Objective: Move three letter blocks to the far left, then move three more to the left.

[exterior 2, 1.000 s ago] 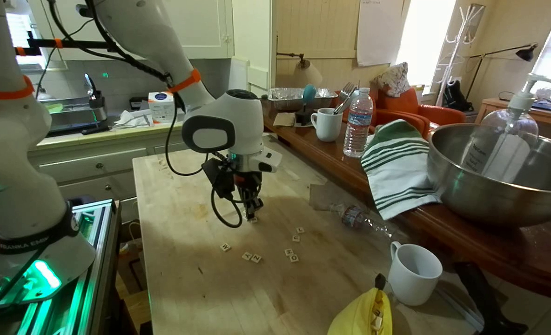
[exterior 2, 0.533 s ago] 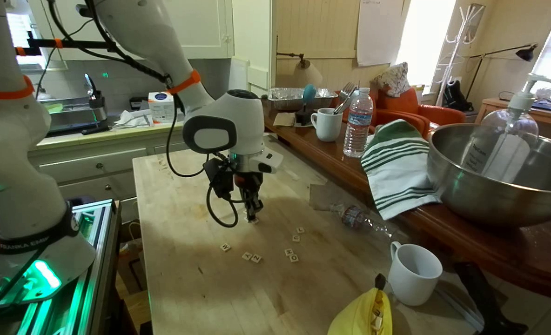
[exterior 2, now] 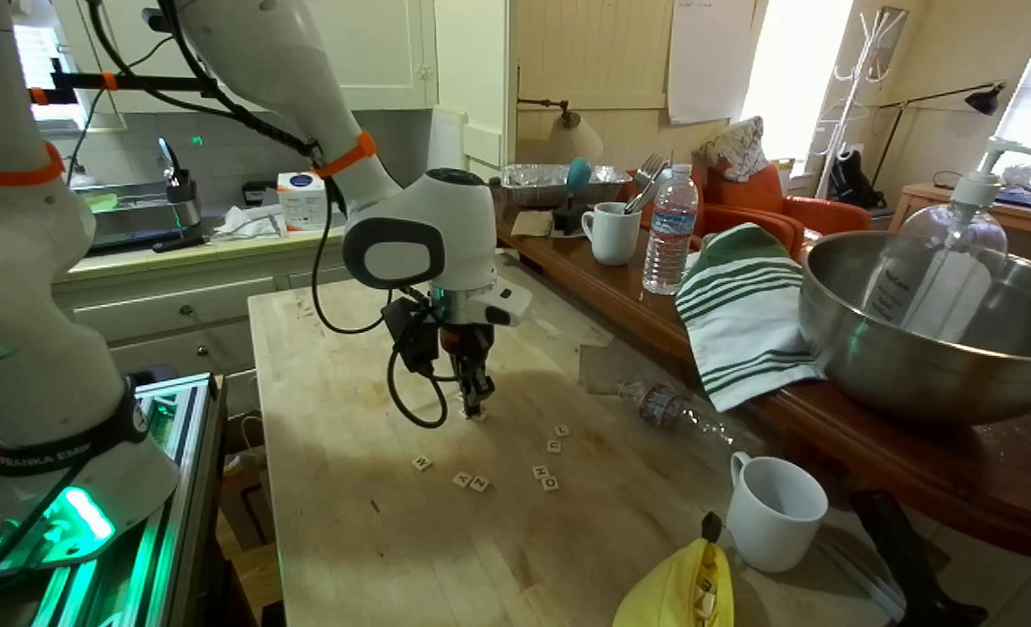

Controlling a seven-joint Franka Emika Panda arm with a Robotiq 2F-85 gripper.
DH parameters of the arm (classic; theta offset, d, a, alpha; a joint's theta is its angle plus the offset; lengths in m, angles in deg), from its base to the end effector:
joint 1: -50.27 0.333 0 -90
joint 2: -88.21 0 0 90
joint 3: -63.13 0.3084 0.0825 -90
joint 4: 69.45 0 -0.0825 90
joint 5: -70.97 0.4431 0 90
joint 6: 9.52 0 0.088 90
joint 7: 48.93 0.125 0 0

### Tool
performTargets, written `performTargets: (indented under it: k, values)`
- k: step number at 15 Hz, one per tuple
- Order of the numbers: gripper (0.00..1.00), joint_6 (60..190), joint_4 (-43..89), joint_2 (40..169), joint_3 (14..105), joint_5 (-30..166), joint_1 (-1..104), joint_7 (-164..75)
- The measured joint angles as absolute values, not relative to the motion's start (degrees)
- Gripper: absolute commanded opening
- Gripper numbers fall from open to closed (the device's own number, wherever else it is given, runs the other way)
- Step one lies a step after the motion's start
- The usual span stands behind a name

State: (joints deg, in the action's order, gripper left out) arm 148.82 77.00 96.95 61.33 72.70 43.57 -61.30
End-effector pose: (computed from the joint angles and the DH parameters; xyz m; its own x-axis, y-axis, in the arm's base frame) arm 0.4784 -0.0733 0.1378 0.9976 0.0403 0.0554 0.0402 -0.9992 0.0041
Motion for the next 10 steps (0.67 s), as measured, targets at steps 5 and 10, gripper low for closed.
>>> performTargets:
  k: [5,10]
  values:
    - [0.0,149.1,77.0,97.0,61.5,72.7,43.6,-64.7]
    - [0.0,149.9,77.0,97.2,61.6,72.7,43.5,-69.4]
